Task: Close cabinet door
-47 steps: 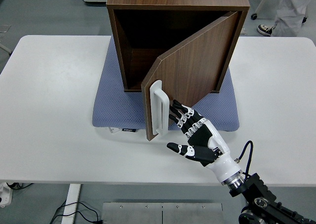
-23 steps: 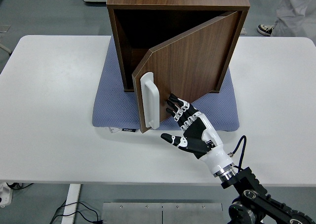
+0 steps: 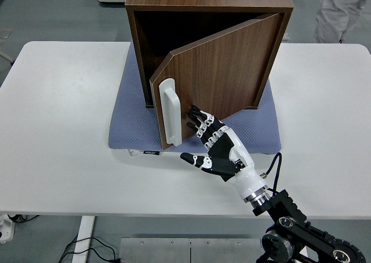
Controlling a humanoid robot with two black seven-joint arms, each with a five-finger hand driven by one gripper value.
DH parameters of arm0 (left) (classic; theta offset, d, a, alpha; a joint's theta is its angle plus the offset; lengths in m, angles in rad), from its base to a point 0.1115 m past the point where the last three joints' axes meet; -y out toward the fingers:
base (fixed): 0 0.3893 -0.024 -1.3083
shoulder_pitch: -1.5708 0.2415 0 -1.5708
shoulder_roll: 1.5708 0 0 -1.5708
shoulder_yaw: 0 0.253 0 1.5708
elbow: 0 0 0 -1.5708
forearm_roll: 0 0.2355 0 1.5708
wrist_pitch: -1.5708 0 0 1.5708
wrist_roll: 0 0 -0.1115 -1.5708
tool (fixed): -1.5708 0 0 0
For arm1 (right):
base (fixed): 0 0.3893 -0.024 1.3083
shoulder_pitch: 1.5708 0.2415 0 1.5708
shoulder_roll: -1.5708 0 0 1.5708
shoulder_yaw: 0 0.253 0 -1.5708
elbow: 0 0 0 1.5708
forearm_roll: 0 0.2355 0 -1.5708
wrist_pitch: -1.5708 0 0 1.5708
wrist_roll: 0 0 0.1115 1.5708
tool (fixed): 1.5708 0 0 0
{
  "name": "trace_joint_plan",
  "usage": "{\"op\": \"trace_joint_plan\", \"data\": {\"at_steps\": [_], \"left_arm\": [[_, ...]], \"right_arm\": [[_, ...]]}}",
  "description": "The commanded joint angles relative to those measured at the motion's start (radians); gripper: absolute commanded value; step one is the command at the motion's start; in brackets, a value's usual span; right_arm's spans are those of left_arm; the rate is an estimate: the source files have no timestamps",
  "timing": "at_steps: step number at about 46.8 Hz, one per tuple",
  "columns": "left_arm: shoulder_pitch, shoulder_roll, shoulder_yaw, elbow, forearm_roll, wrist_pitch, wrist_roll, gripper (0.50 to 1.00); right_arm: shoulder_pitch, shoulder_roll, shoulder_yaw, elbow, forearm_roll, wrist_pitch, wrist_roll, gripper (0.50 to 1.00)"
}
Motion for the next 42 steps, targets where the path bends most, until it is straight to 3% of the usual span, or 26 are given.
{"op": "trace_joint_plan", "data": {"at_steps": [1,42], "left_arm": [[0.0,0.0,0.0,0.0,0.0,0.0,0.0,1.0],[0.0,0.0,0.0,0.0,0.0,0.0,0.0,1.0]], "right_arm": [[0.009,0.0,-0.003,-0.016,0.001,0.0,-0.002,1.0],[0.177,-0.005,-0.033,-0.173,0.184,0.0,-0.052,1.0]]}}
